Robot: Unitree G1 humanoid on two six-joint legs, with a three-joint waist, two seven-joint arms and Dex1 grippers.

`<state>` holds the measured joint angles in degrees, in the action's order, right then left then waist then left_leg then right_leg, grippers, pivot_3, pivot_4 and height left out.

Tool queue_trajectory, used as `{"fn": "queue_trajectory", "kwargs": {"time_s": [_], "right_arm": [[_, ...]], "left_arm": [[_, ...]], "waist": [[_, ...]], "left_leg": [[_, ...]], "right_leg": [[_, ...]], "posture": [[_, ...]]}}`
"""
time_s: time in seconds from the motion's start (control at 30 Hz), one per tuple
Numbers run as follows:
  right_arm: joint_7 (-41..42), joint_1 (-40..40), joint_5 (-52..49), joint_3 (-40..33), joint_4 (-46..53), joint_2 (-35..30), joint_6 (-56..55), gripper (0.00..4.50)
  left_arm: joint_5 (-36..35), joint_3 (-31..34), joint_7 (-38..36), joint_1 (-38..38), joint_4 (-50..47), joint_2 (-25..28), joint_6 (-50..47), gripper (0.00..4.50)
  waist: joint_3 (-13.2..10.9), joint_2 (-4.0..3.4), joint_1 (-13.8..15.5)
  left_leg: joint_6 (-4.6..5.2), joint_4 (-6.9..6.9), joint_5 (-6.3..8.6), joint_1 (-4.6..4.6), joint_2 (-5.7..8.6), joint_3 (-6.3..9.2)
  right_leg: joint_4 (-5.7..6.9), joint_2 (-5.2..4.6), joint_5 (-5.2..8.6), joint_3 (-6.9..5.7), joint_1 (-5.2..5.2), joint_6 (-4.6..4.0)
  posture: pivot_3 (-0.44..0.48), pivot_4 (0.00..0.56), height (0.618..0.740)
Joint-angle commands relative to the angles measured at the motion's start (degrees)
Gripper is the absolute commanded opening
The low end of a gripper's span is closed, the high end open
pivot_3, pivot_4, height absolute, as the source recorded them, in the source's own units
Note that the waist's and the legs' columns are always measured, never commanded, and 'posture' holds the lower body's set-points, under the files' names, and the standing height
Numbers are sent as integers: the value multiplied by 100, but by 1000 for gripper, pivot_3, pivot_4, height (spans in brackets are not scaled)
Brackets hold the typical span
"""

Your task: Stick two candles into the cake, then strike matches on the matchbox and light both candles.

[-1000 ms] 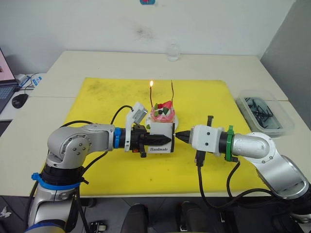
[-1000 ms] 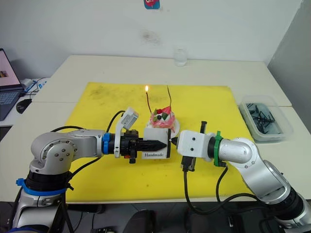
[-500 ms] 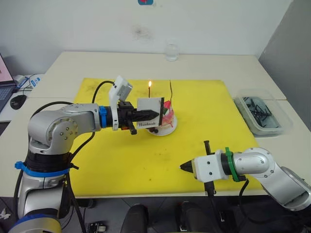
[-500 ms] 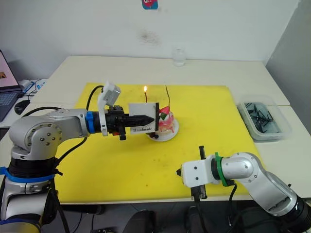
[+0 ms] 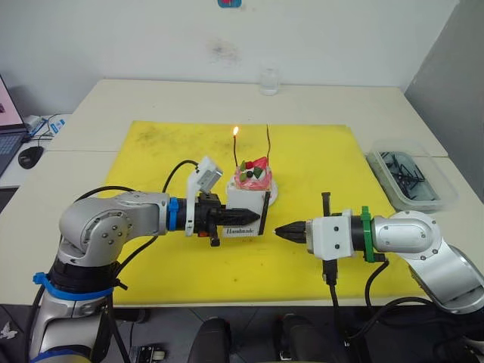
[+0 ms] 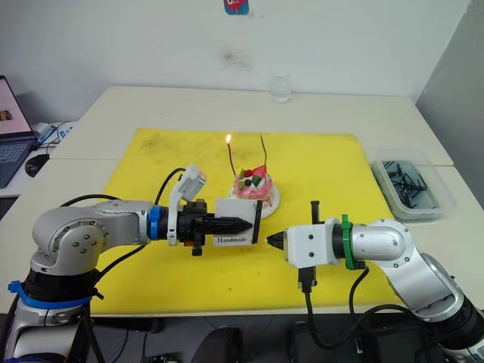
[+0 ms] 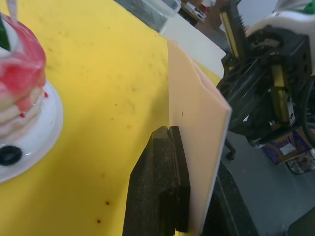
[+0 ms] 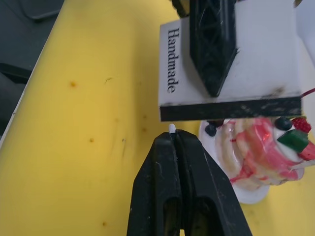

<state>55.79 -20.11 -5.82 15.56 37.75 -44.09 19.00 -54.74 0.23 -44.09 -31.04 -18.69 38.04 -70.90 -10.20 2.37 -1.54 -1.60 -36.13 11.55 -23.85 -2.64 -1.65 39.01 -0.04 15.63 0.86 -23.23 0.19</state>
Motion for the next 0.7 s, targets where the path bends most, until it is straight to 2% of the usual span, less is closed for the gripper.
{"fn": "queue_trajectory", "kwargs": {"time_s": [0.03,0.7], "right_arm": [[-114,-113,-137,-198,164,138,-95,21],[-237,27,396,118,-218,333,-677,21]], "left_arm": [[34,-74,-150,-62,-3,-5,129,0],[-252,-21,-505,-303,480,-62,-224,0]], "waist": [[0,0,-1],[0,0,0]], "left_leg": [[0,0,0,0,-2,1],[0,0,0,-1,0,1]], "right_leg": [[0,1,0,0,0,0],[0,1,0,-1,0,0]], "posture": [[0,150,740],[0,150,740]]}}
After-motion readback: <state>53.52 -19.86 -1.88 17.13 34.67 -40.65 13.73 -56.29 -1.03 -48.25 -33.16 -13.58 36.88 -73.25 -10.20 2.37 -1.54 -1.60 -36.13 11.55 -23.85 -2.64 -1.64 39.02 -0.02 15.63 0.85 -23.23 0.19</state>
